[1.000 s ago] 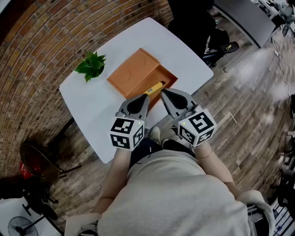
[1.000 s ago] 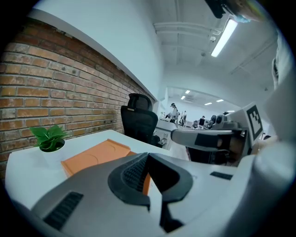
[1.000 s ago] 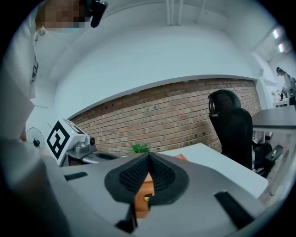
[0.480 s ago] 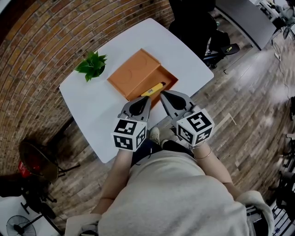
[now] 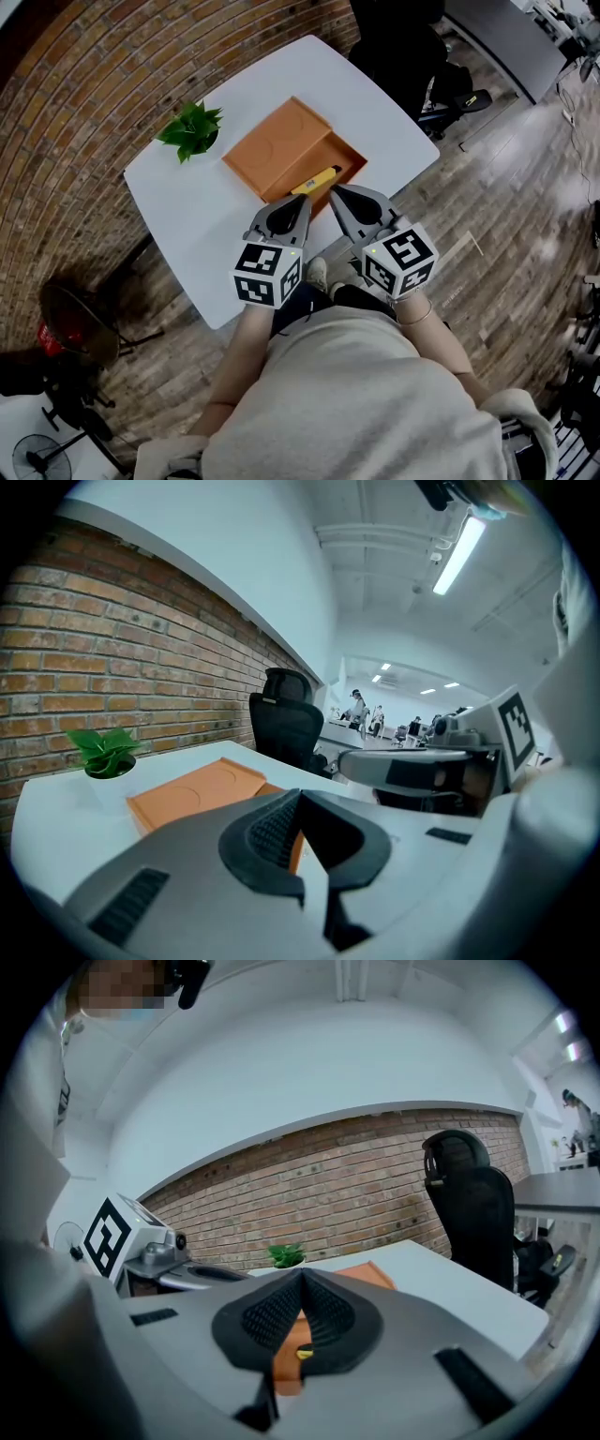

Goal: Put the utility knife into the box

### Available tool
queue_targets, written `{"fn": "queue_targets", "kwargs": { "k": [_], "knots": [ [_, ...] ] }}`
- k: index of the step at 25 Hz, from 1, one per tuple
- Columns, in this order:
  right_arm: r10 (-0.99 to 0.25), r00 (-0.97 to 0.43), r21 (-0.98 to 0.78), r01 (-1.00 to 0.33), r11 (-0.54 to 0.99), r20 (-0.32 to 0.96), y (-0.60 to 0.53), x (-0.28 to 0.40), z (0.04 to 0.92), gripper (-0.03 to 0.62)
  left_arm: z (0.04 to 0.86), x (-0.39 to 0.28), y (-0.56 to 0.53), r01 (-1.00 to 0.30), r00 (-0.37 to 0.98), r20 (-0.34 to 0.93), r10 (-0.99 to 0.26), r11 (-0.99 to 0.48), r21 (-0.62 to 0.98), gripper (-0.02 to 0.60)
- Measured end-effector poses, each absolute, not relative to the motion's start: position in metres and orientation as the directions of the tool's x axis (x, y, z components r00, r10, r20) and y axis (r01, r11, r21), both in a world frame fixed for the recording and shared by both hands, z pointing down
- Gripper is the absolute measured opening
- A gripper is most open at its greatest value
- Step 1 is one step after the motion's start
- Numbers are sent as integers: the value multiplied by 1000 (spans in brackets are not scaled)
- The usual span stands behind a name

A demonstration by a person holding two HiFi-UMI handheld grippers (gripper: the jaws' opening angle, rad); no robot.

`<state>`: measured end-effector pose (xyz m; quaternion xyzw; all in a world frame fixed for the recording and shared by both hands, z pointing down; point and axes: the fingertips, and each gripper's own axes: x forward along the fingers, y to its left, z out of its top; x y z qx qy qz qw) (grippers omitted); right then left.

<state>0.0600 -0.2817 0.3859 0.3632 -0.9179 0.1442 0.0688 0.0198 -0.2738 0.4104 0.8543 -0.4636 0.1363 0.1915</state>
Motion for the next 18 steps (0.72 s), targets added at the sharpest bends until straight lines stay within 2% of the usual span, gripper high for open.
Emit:
{"fn": "queue_targets", "kwargs": {
  "k": [7, 18],
  "knots": [
    [-644, -731, -244, -682, 689, 226, -277, 60, 392, -2, 415, 20, -274, -843, 534, 424, -732, -501, 196, 6],
    [-646, -720, -198, -692, 694, 253, -281, 60, 391, -2, 418, 22, -276, -826, 559, 432, -708, -520, 216, 6]
  ]
}}
